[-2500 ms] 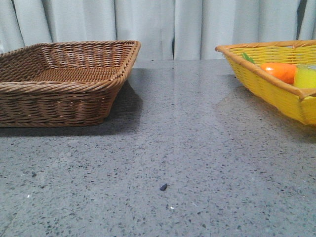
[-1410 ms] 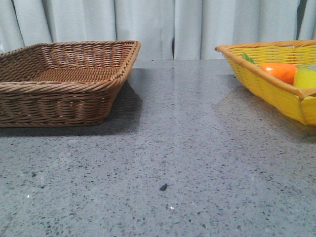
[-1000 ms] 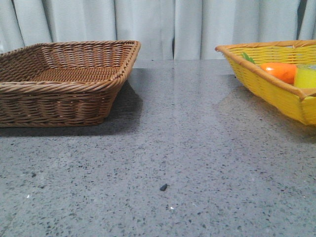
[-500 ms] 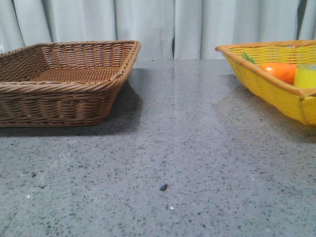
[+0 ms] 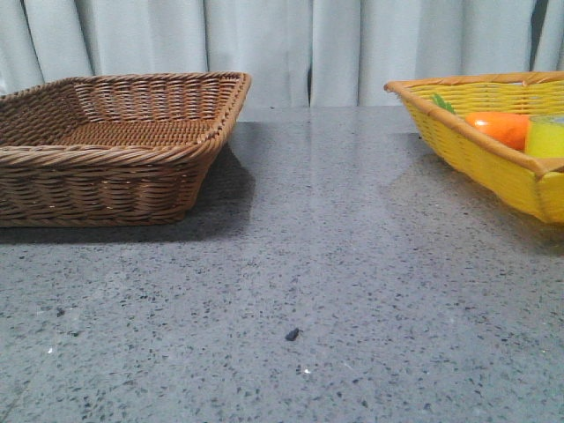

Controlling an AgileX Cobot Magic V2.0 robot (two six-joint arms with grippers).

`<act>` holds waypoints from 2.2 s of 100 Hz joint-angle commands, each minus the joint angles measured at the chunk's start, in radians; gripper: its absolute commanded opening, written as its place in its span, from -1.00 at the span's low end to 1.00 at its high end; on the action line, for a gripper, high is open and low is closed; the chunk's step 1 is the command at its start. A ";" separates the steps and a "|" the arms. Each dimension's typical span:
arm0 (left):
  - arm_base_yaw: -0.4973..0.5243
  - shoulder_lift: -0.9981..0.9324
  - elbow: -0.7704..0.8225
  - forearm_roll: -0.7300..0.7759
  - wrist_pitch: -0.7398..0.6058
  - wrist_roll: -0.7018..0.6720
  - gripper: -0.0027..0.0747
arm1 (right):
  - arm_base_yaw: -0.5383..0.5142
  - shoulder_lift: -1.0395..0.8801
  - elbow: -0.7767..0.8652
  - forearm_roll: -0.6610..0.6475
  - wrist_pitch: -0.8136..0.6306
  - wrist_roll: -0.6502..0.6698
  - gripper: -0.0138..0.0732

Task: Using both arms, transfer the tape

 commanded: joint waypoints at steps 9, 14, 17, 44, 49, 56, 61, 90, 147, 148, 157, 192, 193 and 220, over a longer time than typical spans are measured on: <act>0.001 -0.029 0.010 0.000 -0.116 -0.009 -0.98 | -0.006 -0.018 0.019 0.015 -0.107 -0.005 -0.85; 0.001 -0.029 0.010 0.000 -0.109 -0.009 -0.99 | -0.006 -0.018 0.019 0.015 -0.105 -0.005 -0.85; 0.001 -0.029 0.010 0.000 -0.106 -0.009 -0.99 | -0.006 -0.018 0.019 0.015 -0.103 -0.005 -0.85; 0.001 -0.029 0.008 0.000 -0.106 -0.009 -0.99 | -0.006 -0.018 0.019 0.015 -0.091 -0.005 -0.85; 0.001 -0.029 0.008 0.000 -0.106 -0.009 -0.99 | -0.006 -0.018 0.019 0.015 -0.091 -0.005 -0.85; 0.001 -0.029 0.008 0.000 -0.106 -0.009 -0.99 | -0.006 -0.018 0.019 0.015 -0.091 -0.005 -0.85; 0.001 -0.029 0.004 -0.002 -0.106 -0.009 -0.99 | -0.006 -0.018 0.019 0.023 -0.091 -0.005 -0.85; 0.001 0.043 -0.134 0.008 -0.072 -0.009 -0.99 | 0.008 0.114 -0.066 0.142 -0.041 -0.005 -0.85; 0.001 0.381 -0.419 0.008 -0.001 -0.009 -0.99 | 0.012 0.569 -0.551 0.142 0.172 -0.016 -0.85; 0.001 0.384 -0.421 0.008 -0.001 -0.009 -0.99 | 0.015 0.572 -0.551 0.142 0.164 -0.016 -0.85; 0.001 0.394 -0.421 0.008 -0.001 -0.009 -0.99 | 0.028 0.598 -0.553 0.156 0.123 -0.018 -0.85; 0.001 0.394 -0.421 0.008 -0.001 -0.009 -0.99 | 0.104 0.837 -0.807 0.156 0.397 -0.086 -0.16; 0.001 0.394 -0.421 0.008 -0.001 -0.009 -0.99 | 0.107 0.849 -0.819 0.156 0.403 -0.086 -0.14; 0.001 0.394 -0.421 0.008 -0.001 -0.009 -0.99 | 0.200 1.138 -1.042 0.156 0.639 -0.087 0.11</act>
